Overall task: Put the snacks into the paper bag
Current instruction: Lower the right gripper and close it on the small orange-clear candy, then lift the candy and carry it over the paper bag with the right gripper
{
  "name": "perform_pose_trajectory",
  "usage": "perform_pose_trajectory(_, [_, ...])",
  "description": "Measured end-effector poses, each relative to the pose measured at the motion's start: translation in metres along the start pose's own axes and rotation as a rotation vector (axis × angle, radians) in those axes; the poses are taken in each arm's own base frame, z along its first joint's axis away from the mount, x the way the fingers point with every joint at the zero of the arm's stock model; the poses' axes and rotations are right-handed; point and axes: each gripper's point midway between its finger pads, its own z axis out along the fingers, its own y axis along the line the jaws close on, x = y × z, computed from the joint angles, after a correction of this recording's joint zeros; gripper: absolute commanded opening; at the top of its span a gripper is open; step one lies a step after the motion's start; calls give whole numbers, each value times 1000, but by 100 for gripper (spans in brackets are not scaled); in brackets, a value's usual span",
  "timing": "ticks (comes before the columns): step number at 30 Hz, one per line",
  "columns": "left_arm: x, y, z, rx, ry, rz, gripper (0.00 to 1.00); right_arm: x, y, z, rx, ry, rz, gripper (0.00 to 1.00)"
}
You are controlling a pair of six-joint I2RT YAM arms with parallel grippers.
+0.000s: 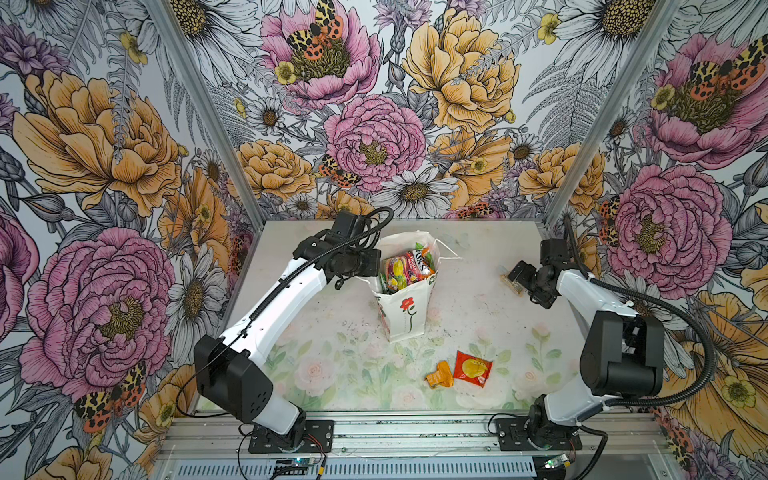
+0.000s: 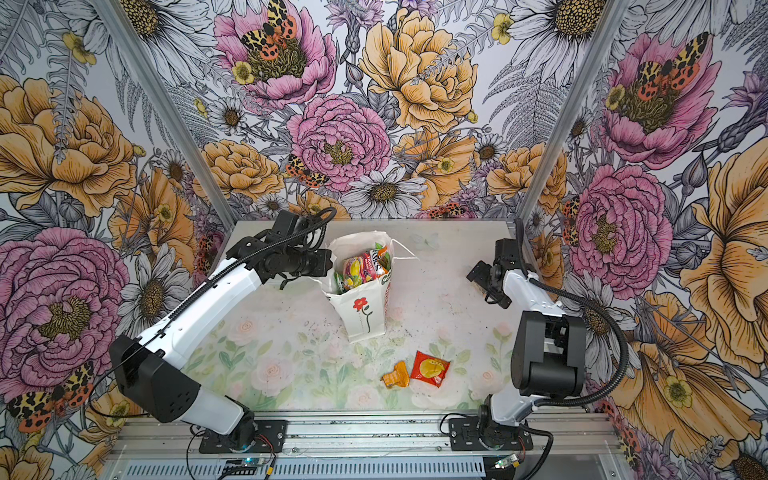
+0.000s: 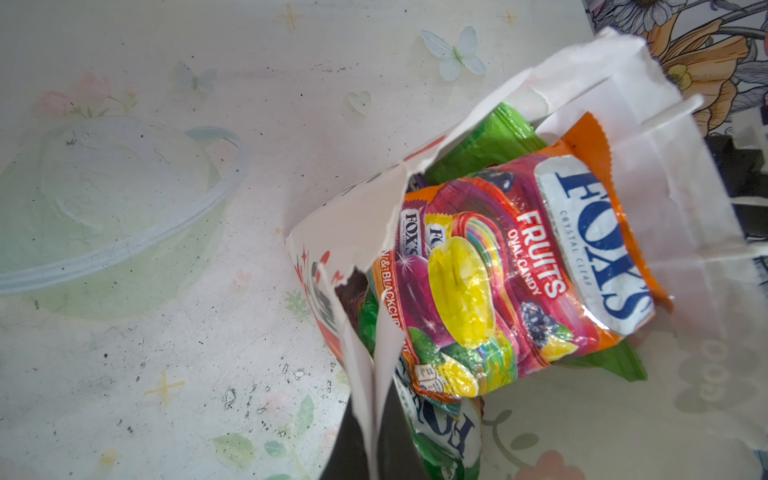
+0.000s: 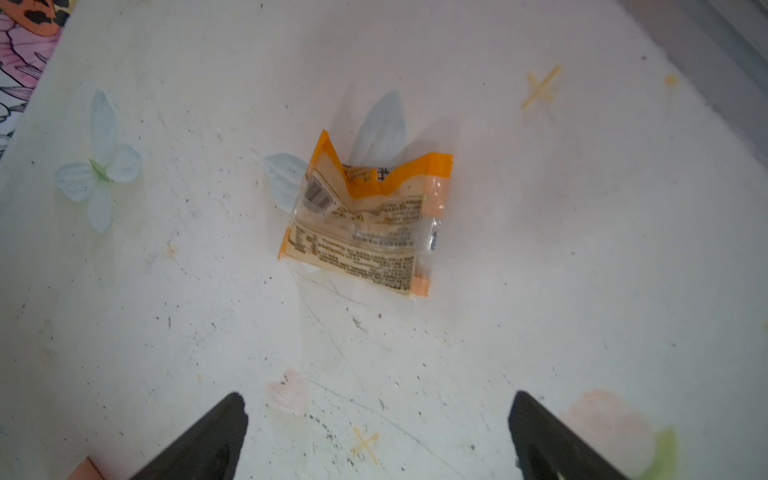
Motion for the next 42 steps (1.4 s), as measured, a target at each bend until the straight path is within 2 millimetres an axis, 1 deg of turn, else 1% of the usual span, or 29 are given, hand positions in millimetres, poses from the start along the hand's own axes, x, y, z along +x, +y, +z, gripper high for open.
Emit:
perform_pose_trajectory(3, [0, 0, 0, 0, 0, 0, 0, -16, 9, 12, -1, -3, -33, 100])
perform_pose_trajectory(9, [0, -1, 0, 1, 0, 1, 0, -41, 18, 42, 16, 10, -99, 100])
perform_pose_trajectory(14, [0, -1, 0, 1, 1, 3, 0, -58, 26, 66, 21, 23, -147, 100])
perform_pose_trajectory(16, [0, -1, 0, -1, 0, 3, 0, -61, 29, 75, 19, 35, -162, 100])
perform_pose_trajectory(18, [0, -1, 0, -1, 0, 3, 0, -58, 29, 81, 14, 55, -164, 100])
perform_pose_trajectory(20, [0, -1, 0, -1, 0, 3, 0, -50, 26, 83, 14, 82, -162, 100])
perform_pose_trajectory(23, [0, -1, 0, -2, 0, 3, 0, -36, 20, 87, 20, 117, -154, 100])
perform_pose_trajectory(24, [0, -1, 0, -1, 0, 3, 0, -28, 16, 87, 24, 135, -149, 100])
perform_pose_trajectory(26, [0, -1, 0, -2, 0, 3, 0, -19, 14, 83, 14, 141, -146, 100])
perform_pose_trajectory(29, [0, -1, 0, -1, 0, 3, 0, 0, 9, 74, 3, 172, -141, 98])
perform_pose_trajectory(31, [0, -1, 0, -1, 0, 3, 0, 11, 7, 69, -3, 185, -138, 93])
perform_pose_trajectory(33, [0, -1, 0, -2, 0, 3, 0, 19, 5, 67, 0, 195, -135, 86])
perform_pose_trajectory(35, [0, -1, 0, -1, 0, 3, 0, 23, 4, 66, 3, 198, -131, 77])
perform_pose_trajectory(37, [0, -1, 0, -2, 0, 3, 0, 25, 3, 66, 10, 199, -131, 64])
perform_pose_trajectory(40, [1, -1, 0, -1, 1, 4, 0, 27, 0, 68, 23, 199, -129, 48])
perform_pose_trajectory(42, [1, -2, 0, 0, 1, 5, 0, 27, 0, 68, 29, 196, -126, 40])
